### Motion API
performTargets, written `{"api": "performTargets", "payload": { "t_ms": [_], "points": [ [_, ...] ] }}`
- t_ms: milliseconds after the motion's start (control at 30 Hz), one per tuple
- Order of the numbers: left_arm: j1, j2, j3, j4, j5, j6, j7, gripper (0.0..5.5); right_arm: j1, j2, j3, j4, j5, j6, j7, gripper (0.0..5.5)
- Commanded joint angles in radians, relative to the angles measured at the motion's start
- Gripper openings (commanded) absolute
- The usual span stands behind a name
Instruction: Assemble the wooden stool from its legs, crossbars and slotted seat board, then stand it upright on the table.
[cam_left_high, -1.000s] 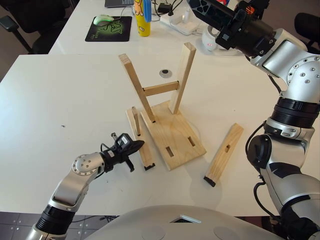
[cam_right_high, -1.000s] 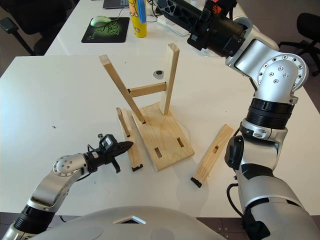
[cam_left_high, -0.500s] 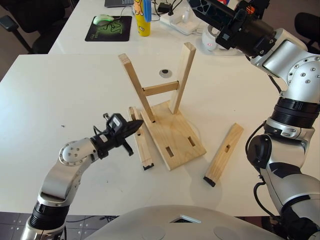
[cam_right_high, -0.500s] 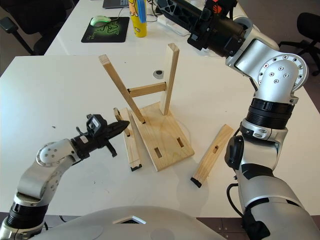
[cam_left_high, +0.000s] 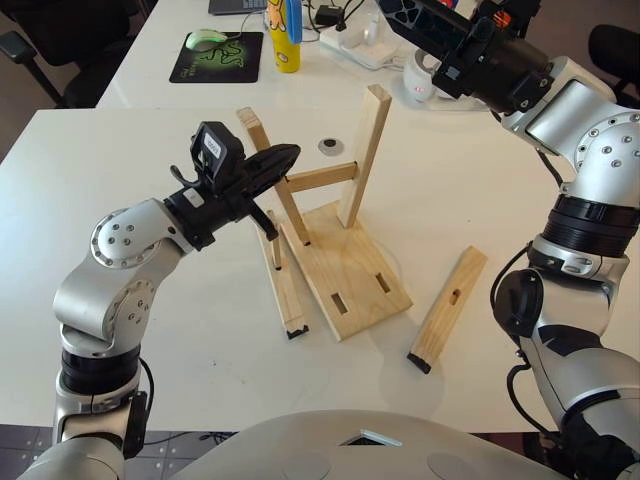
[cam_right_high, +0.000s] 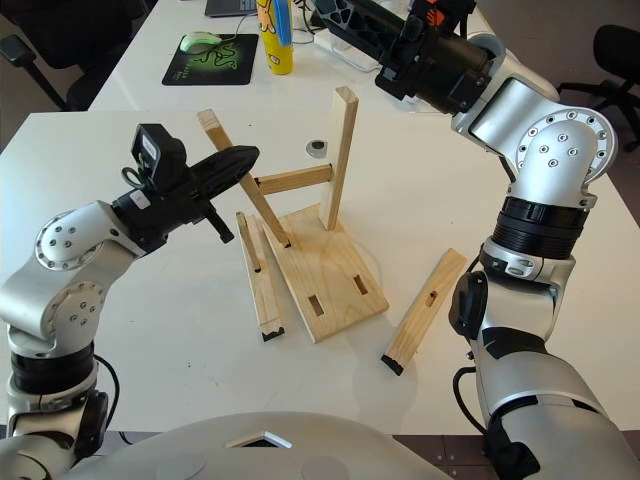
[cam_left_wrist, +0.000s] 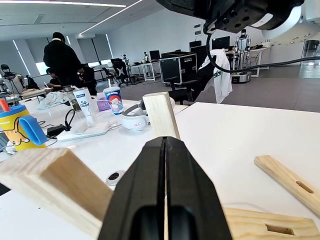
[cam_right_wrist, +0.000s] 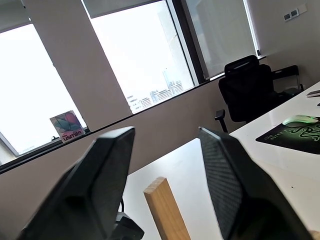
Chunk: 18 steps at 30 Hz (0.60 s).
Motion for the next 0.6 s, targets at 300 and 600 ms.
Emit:
{"api": "performTargets", "payload": {
  "t_ms": [300, 600],
  "points": [
    [-0.24, -0.094, -0.033, 0.109, -0.005, -0.014, 0.013, 0.01, -0.006, 0.011, 0.001, -0.003, 0.009, -0.001, -0.004, 2.38],
    [-0.08, -0.117, -0.123, 0.195, 0.061, -0.021, 0.021, 0.01, -0.005, 0.014, 0.002, -0.003, 0.01, 0.001, -0.006, 2.38]
  ]
}}
